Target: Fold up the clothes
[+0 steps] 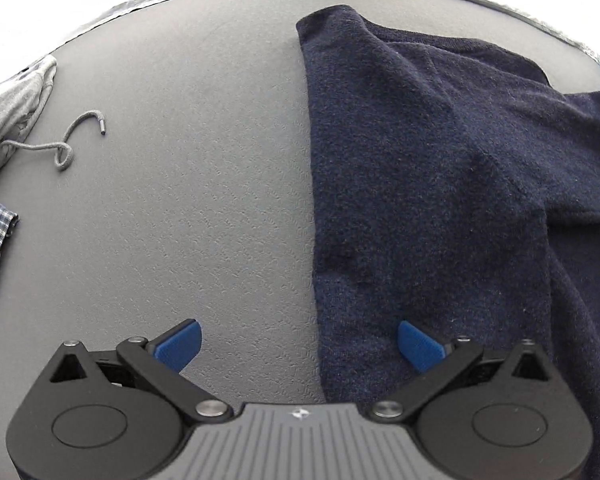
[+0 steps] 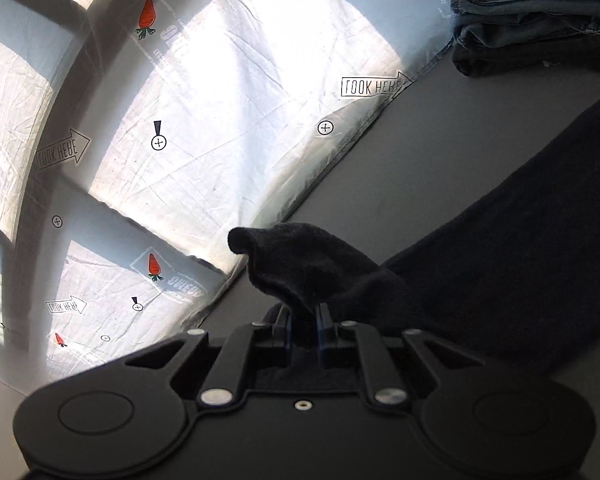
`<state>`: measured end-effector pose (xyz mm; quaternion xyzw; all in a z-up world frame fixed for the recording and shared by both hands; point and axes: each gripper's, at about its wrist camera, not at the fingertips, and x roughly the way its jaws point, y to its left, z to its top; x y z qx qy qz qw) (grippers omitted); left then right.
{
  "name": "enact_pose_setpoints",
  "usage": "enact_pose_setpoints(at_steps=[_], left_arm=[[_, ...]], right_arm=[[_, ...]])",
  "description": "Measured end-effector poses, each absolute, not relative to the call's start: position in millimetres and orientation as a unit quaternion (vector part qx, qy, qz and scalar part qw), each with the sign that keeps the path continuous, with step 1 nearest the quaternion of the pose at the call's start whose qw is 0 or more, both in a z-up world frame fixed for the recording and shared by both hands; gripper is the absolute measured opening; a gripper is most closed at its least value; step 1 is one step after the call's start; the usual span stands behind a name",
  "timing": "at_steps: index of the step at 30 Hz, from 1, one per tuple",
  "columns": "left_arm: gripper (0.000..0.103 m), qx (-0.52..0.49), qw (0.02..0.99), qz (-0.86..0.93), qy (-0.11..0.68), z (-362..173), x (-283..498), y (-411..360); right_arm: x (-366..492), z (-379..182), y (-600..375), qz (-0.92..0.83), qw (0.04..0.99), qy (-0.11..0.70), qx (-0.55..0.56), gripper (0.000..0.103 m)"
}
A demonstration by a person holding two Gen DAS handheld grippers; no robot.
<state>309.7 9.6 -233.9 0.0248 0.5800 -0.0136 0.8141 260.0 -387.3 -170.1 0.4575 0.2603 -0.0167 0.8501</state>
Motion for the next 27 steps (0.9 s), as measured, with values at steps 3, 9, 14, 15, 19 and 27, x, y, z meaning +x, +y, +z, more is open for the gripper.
enact_pose_setpoints(at_steps=[3, 9, 14, 15, 19, 27], left_arm=[[0.103, -0.003, 0.813, -0.019, 0.582, -235, 307, 19], [0.103, 0.038, 0.808, -0.024, 0.588, -224, 289, 19], [0.103, 0.048, 0.798, -0.049, 0.599, -217, 252, 26], [0.103, 0.051, 0.796, -0.055, 0.601, -217, 245, 27], [0.103, 0.058, 0.789, -0.073, 0.607, -217, 225, 30], [0.103, 0.063, 0.782, -0.082, 0.614, -222, 194, 40]], right_arm=[[245, -180, -368, 0.025, 0.809, 0.255, 0.529, 0.012], [214, -185, -326, 0.073, 0.777, 0.268, 0.565, 0.012], [192, -187, -300, 0.088, 0.766, 0.295, 0.564, 0.012], [187, -188, -295, 0.089, 0.764, 0.301, 0.564, 0.012], [167, -195, -276, 0.099, 0.753, 0.32, 0.566, 0.011], [136, -192, -238, 0.116, 0.764, 0.369, 0.517, 0.011]])
